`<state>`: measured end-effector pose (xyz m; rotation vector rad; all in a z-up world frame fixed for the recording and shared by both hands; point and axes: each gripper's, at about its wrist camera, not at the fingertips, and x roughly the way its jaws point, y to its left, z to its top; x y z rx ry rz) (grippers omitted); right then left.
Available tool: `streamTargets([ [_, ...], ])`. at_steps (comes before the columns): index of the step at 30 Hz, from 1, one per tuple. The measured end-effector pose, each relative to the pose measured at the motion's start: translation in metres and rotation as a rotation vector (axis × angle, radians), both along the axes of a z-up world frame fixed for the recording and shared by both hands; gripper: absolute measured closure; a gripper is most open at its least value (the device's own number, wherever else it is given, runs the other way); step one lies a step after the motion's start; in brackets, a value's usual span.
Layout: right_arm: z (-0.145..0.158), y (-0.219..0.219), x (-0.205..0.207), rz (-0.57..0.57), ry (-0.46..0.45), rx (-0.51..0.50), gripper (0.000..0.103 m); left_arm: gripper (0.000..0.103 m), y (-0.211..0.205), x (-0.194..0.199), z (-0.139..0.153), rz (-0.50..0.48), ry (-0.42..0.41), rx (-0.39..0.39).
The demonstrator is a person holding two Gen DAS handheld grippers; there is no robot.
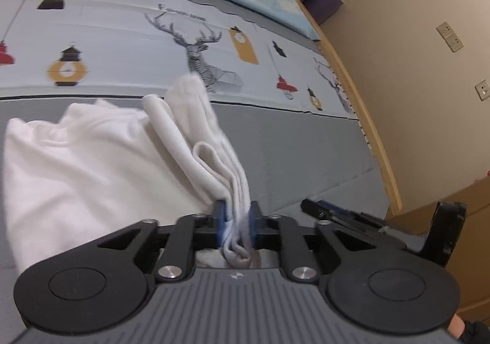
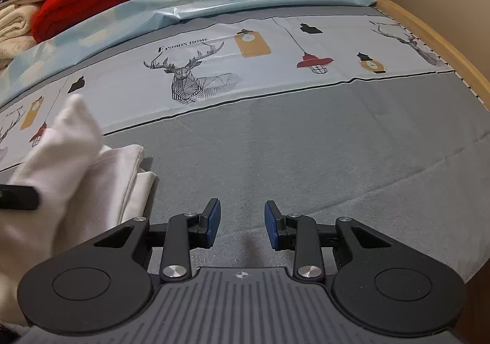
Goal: Fold small clothes
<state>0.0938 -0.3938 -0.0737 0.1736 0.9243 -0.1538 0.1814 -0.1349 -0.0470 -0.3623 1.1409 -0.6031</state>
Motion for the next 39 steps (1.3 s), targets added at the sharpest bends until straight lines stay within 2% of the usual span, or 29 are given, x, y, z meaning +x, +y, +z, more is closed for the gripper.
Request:
streamTargets([
  [1,0.000,0.000,0.000,-0.001,-0.001,0.002,0.070,0.079,0.000,0.000,0.001,-0.011,-0.002,-0.035],
  [2,0.000,-0.001,0.001,-0.002,-0.003,0.006,0.070,0.072,0.006,0.000,0.003,-0.020,-0.002,-0.071],
  [3,0.000,0.000,0.001,-0.002,-0.003,0.011,0.070,0.066,0.011,0.000,0.006,-0.020,-0.011,-0.082],
  [5,0.000,0.002,0.003,0.001,-0.002,0.030,0.070,0.065,0.021,0.000,0.010,-0.012,-0.028,-0.064],
  [8,-0.001,0.008,0.009,0.021,-0.001,0.090,0.070,0.065,0.047,0.001,0.011,0.020,-0.012,-0.012],
  [10,-0.005,0.015,0.014,0.044,0.018,0.163,0.069,0.065,0.061,-0.002,0.010,0.019,-0.002,0.042],
  [12,-0.011,0.024,0.019,0.070,0.056,0.262,0.067,0.065,0.072,-0.008,0.005,-0.007,0.013,0.126],
  [16,-0.021,0.050,0.027,0.127,0.125,0.393,0.065,0.065,0.095,-0.022,-0.001,-0.070,0.017,0.219],
  [19,-0.028,0.071,0.029,0.188,0.189,0.371,0.065,0.065,0.107,-0.028,-0.003,-0.081,0.011,0.245],
  [20,-0.029,0.076,0.028,0.211,0.200,0.348,0.068,0.065,0.113,-0.030,-0.005,-0.077,0.013,0.244],
  [21,-0.028,0.080,0.025,0.228,0.200,0.332,0.085,0.065,0.115,-0.031,-0.006,-0.073,0.016,0.243],
  [24,-0.017,0.076,0.017,0.254,0.157,0.324,0.091,0.065,0.113,-0.034,-0.008,-0.087,0.015,0.236],
  [26,-0.007,0.063,0.010,0.233,0.109,0.365,0.091,0.065,0.106,-0.036,-0.011,-0.116,0.016,0.227],
  [28,-0.007,0.053,0.003,0.215,0.124,0.359,0.091,0.065,0.095,-0.038,-0.020,-0.164,0.035,0.237],
  [31,-0.022,0.050,-0.001,0.206,0.232,0.267,0.091,0.065,0.075,-0.041,-0.044,-0.238,0.072,0.337],
  [33,-0.026,0.052,-0.001,0.228,0.253,0.252,0.088,0.065,0.065,-0.044,-0.057,-0.285,0.087,0.409],
  [39,-0.021,0.050,0.002,0.186,0.221,0.254,0.076,0.065,0.069,-0.046,-0.060,-0.307,0.093,0.405],
])
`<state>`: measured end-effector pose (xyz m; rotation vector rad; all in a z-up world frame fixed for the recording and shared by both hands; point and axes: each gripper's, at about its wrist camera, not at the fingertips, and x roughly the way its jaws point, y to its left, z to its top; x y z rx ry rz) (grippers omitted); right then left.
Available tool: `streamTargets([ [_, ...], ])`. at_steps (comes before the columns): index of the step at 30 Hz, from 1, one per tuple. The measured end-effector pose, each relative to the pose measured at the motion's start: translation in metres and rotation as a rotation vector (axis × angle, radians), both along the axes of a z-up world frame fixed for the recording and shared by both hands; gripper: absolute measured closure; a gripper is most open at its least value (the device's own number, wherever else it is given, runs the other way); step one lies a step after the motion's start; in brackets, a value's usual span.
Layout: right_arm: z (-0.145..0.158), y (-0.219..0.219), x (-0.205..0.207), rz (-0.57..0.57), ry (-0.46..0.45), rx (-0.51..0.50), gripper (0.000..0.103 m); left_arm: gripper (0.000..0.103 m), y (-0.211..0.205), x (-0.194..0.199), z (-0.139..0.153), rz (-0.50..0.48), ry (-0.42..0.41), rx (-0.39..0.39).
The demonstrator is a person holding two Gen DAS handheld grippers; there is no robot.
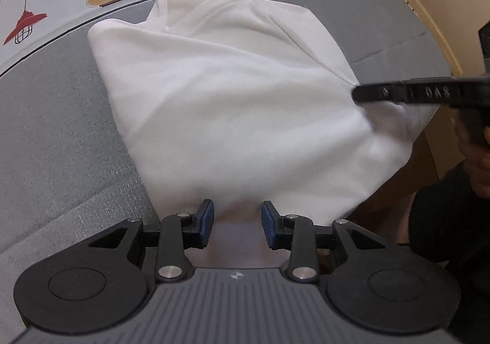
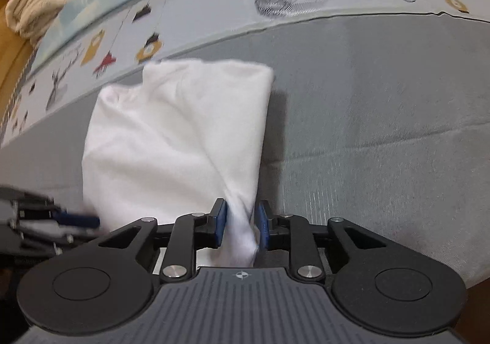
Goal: Fold small clothes
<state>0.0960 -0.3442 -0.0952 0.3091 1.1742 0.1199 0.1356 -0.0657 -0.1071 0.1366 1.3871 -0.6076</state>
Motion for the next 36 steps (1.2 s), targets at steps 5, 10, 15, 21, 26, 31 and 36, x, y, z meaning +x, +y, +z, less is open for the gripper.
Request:
streamTargets([
  [5,0.004,-0.013,0.015,-0.120,-0.090,0.008,0.072,0.065,0.025,0.004,0.011,0.069,-0.029,-0.037],
  [10,-0.004,-0.025,0.038,-0.256,-0.102,0.064,0.069,0.065,0.049,0.014,0.017,0.165,-0.057,-0.030],
  [15,-0.022,-0.019,0.065,-0.301,-0.067,0.071,0.069,0.065,0.063,0.021,0.024,0.213,-0.073,-0.063],
  [21,-0.006,-0.012,0.073,-0.315,-0.239,0.006,0.101,0.065,0.068,0.026,0.033,0.252,-0.096,-0.089],
  [26,-0.020,-0.022,0.071,-0.413,-0.118,-0.171,0.097,0.065,0.061,0.028,0.033,0.262,-0.098,-0.096],
  [31,0.004,-0.031,0.051,-0.327,-0.220,-0.124,0.089,0.065,0.043,0.028,0.034,0.245,-0.099,-0.124],
  [36,0.022,-0.014,0.014,0.095,-0.285,0.076,0.083,0.065,0.023,0.027,0.031,0.222,-0.096,-0.121],
])
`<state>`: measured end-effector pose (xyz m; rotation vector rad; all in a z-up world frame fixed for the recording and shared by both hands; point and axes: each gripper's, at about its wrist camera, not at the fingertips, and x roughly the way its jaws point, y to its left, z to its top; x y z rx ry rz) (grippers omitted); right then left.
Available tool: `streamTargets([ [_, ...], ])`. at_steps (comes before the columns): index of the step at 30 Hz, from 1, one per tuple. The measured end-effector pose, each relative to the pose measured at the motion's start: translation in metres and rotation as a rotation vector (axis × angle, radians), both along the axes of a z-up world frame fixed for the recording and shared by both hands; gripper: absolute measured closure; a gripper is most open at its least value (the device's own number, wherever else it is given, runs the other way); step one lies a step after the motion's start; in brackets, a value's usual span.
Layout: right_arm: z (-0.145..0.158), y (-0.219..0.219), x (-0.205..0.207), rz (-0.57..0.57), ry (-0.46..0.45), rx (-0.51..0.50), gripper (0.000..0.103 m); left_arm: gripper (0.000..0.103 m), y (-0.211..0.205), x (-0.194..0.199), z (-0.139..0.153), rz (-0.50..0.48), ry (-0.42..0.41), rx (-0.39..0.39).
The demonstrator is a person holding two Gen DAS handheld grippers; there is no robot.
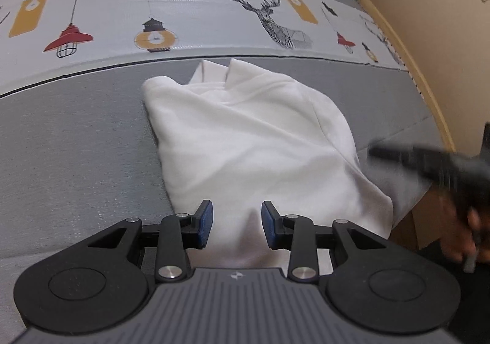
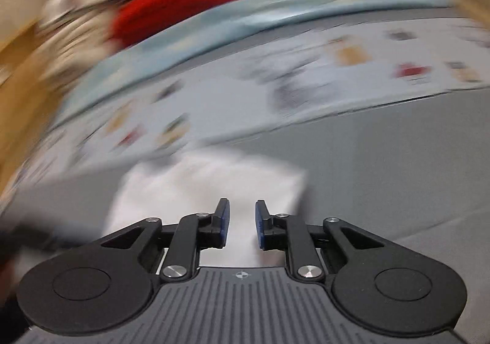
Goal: Fold small clothes
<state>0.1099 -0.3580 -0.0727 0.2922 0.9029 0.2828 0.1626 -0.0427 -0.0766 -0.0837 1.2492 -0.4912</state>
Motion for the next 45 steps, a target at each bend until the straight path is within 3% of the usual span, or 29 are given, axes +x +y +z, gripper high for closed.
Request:
streamTargets([
  [3,-0.019,0.013,-0.014,0.169,0.121,-0.097,0.083,0.065,-0.008,0.000,-0.003,-0.003,0.002,0.006],
  [6,-0.048,0.016,-0.019,0.218,0.272,-0.248,0.083,0.065,-0.013,-0.002,-0.006,-0.007,0.003,0.021],
  [8,-0.048,0.012,-0.015,0.200,0.271,-0.267,0.083,0.061,-0.013,-0.002,-0.007,-0.007,0.006,0.023],
  [11,-0.030,0.004,-0.010,0.134,0.183,-0.206,0.076,0.040,-0.009,0.001,-0.007,0.016,0.001,0.030],
  [12,-0.023,0.001,-0.007,0.096,0.147,-0.182,0.064,0.033,-0.006,0.003,-0.006,0.038,-0.005,0.035],
  [13,-0.020,-0.002,-0.003,0.060,0.125,-0.171,0.045,0.032,-0.003,0.004,-0.006,0.060,-0.009,0.040],
  [15,-0.018,-0.007,0.007,-0.018,0.114,-0.158,0.031,0.030,0.006,0.010,-0.008,0.119,-0.001,0.039],
  [20,-0.037,-0.008,0.023,-0.079,0.245,-0.105,0.031,0.026,0.026,0.022,-0.032,0.248,0.085,-0.003],
  [27,-0.054,-0.010,0.042,-0.199,0.358,0.029,0.031,0.026,0.037,0.035,-0.066,0.298,0.179,-0.082],
  [33,-0.062,0.000,0.059,-0.221,0.385,0.064,0.032,0.033,0.024,0.049,-0.068,0.262,0.154,-0.094],
  [35,-0.062,0.002,0.064,-0.222,0.383,0.069,0.041,0.040,0.021,0.052,-0.069,0.253,0.141,-0.087],
  [37,-0.063,0.005,0.069,-0.222,0.385,0.106,0.062,0.054,0.019,0.055,-0.065,0.232,0.107,-0.082],
  [39,-0.062,0.010,0.074,-0.224,0.378,0.112,0.072,0.066,0.019,0.057,-0.054,0.205,0.045,-0.078],
  [42,-0.049,0.018,0.080,-0.220,0.304,0.110,0.080,0.067,0.028,0.058,-0.031,0.215,-0.079,-0.065],
  [45,-0.027,0.031,0.087,-0.213,0.146,0.144,0.081,0.063,0.048,0.057,-0.002,0.272,-0.233,-0.088],
])
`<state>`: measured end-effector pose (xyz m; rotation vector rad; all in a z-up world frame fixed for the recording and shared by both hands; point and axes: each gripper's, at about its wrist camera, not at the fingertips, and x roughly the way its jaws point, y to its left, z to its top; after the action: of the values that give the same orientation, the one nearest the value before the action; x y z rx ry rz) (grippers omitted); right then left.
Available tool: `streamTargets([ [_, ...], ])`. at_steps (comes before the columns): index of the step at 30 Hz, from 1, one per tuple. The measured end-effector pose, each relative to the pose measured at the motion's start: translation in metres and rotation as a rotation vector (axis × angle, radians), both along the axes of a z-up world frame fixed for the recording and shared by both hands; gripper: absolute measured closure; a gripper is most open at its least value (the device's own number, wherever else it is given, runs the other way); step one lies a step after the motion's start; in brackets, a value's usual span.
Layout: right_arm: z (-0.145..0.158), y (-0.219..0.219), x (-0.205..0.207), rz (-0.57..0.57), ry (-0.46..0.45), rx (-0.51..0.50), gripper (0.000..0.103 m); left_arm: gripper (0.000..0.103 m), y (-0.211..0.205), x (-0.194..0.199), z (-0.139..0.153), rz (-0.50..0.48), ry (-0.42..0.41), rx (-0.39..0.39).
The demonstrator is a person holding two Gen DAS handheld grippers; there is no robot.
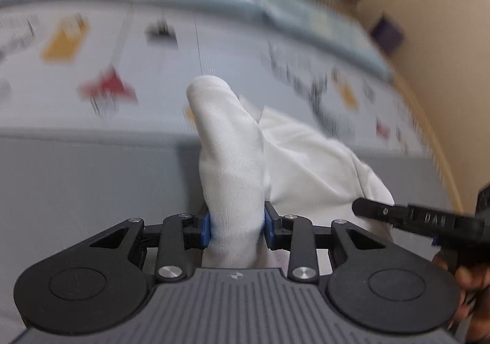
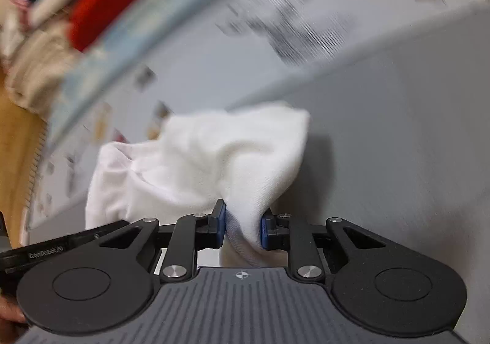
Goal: Fold small clothes
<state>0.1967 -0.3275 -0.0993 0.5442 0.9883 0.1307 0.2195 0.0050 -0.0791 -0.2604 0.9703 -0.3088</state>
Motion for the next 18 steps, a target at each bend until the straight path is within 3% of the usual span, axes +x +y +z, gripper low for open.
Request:
streamTargets([
  [2,0.020,0.020,0.002,0.015,-0.149,-0.055,0.078,0.053,0.012,-0.003,0.018,0.068,-0.114,0.051],
  [3,0.028,0.030,0.002,0.014,-0.216,-0.092,0.071,0.045,0.019,-0.005,0.024,0.111,-0.152,0.078],
  [4,0.035,0.038,0.001,-0.006,-0.266,-0.134,0.056,0.043,0.026,-0.004,0.026,0.142,-0.166,0.089],
  [6,0.038,0.046,0.004,-0.065,-0.275,-0.186,0.031,0.041,0.041,-0.002,0.020,0.168,-0.096,0.054],
  [11,0.011,0.044,0.018,-0.027,-0.079,-0.115,0.040,0.041,0.063,0.002,-0.025,0.192,0.218,0.017],
  [15,-0.016,0.051,0.023,0.033,0.098,-0.205,0.045,0.043,0.066,-0.005,-0.046,0.172,0.339,0.019],
  [18,-0.021,0.046,0.015,0.005,0.134,-0.145,0.058,0.049,0.069,-0.009,-0.053,0.153,0.356,-0.032],
])
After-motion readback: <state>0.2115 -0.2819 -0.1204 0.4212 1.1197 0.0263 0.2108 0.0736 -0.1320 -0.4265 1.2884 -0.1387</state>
